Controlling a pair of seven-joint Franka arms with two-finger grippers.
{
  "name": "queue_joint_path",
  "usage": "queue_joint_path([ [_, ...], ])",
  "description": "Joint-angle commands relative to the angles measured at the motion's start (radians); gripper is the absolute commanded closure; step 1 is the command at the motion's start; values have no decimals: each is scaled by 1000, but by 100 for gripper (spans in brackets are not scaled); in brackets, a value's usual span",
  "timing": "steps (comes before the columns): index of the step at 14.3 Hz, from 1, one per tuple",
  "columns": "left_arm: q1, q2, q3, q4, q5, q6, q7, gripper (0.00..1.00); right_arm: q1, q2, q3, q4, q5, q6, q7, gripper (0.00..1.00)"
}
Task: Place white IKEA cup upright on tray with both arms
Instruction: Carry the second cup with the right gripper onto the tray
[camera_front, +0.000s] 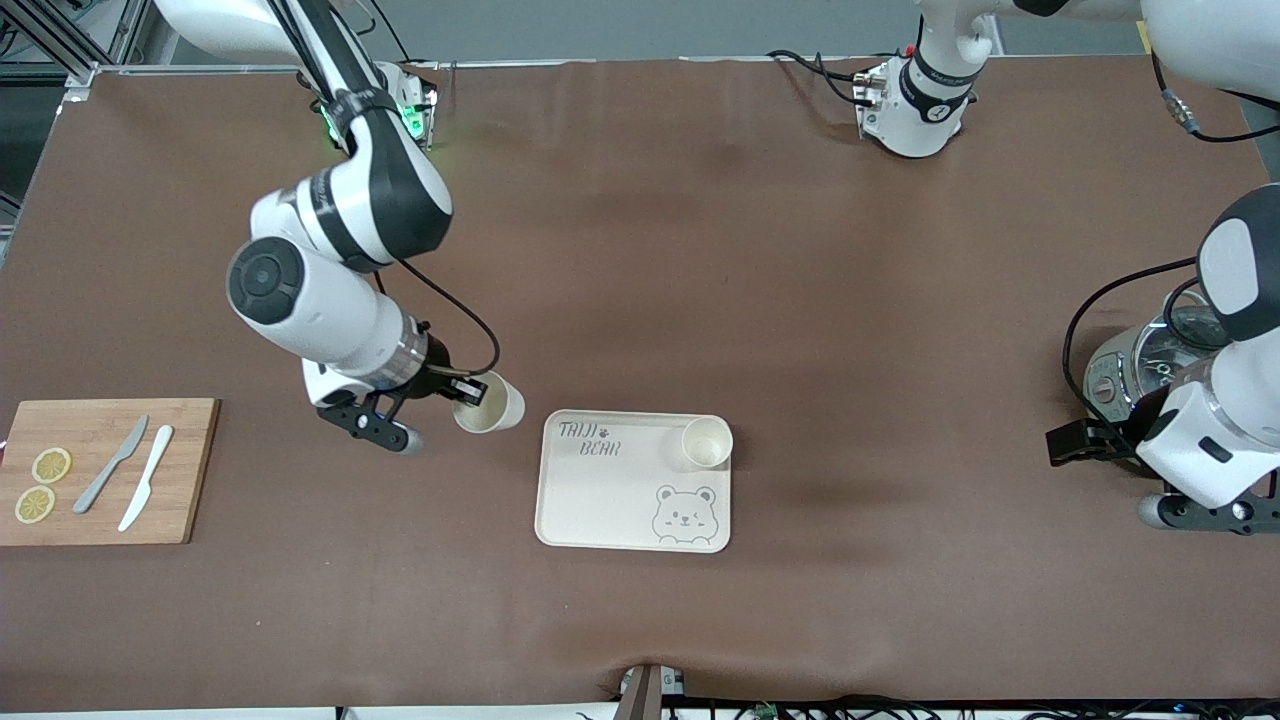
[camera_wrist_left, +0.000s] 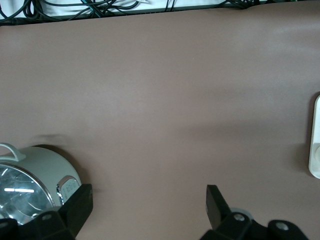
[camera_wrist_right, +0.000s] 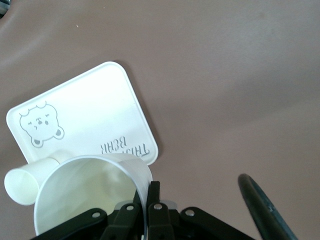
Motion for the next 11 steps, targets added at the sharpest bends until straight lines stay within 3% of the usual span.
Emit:
queue_joint_path([
  [1, 5, -49, 2, -62, -13, 13, 23, 0, 38, 91, -12, 110, 16, 20, 77, 100],
  [3, 29, -94, -1, -143, -17, 53, 23, 0, 66, 131, -12, 119, 16, 80, 126, 100],
  [7, 39, -248, -10, -393, -21, 184, 21, 0, 106, 215, -16, 155, 8, 173, 187, 100],
  [11, 39, -374, -12, -525, -22, 189, 21, 0, 124, 275, -15, 155, -33, 262, 230, 100],
])
